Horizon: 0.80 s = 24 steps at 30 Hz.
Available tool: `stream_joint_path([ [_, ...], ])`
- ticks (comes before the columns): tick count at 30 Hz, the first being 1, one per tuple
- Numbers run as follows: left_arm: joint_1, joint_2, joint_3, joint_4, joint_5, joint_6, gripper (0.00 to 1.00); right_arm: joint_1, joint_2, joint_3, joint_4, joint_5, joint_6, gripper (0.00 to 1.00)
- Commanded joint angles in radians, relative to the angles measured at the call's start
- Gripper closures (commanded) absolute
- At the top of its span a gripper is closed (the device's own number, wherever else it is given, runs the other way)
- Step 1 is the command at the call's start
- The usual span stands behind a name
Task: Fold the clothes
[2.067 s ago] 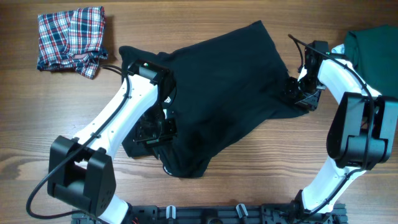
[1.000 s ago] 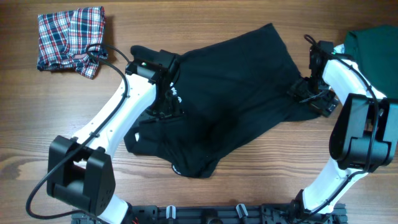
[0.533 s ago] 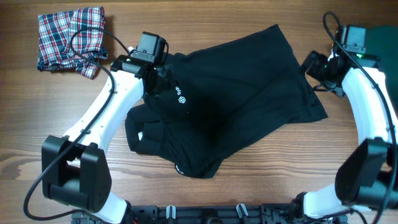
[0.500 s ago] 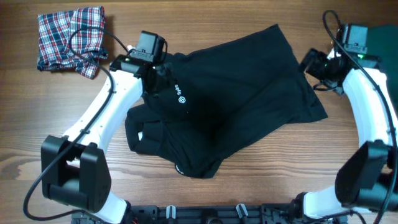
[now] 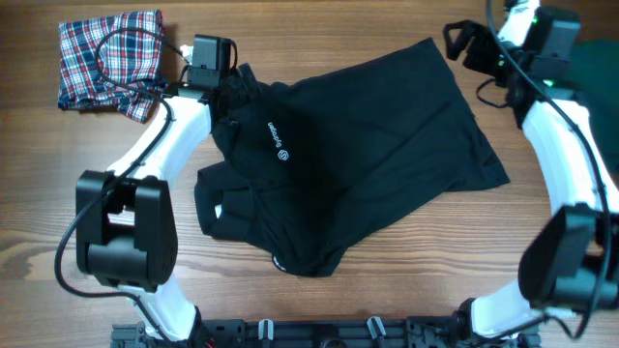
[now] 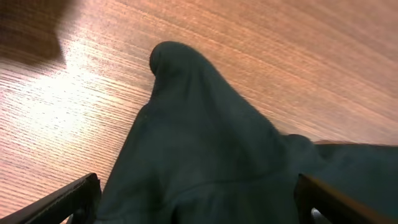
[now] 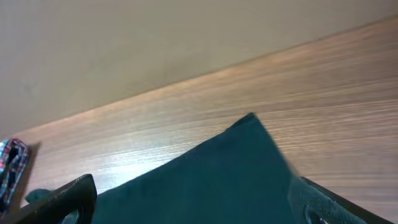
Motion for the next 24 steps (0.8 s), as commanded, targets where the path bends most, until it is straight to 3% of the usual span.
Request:
stream_joint_path([
  [1, 0.007, 0.021, -0.001, 0.005, -0.009, 0.037, 0.0, 0.019, 0.124, 0.124, -0.065, 0.034, -0.006, 0.01],
  [8, 0.009, 0.031, -0.001, 0.08, -0.009, 0.036, 0.01, 0.029, 0.375, 0.489, -0.293, 0.037, -0.085, 0.01],
  [15, 0.009, 0.111, -0.001, 0.126, -0.008, 0.036, 0.01, 0.076, 0.428, 0.5, -0.26, 0.141, -0.109, 0.0],
  [19, 0.008, 0.085, -0.001, 0.095, 0.053, 0.105, 0.01, 0.073, 0.415, 0.5, -0.357, 0.328, -0.114, 0.0],
  [24, -0.032, -0.076, -0.001, -0.088, 0.085, 0.165, 0.01, 0.054, 0.34, 0.5, -0.504, 0.446, -0.045, 0.0],
])
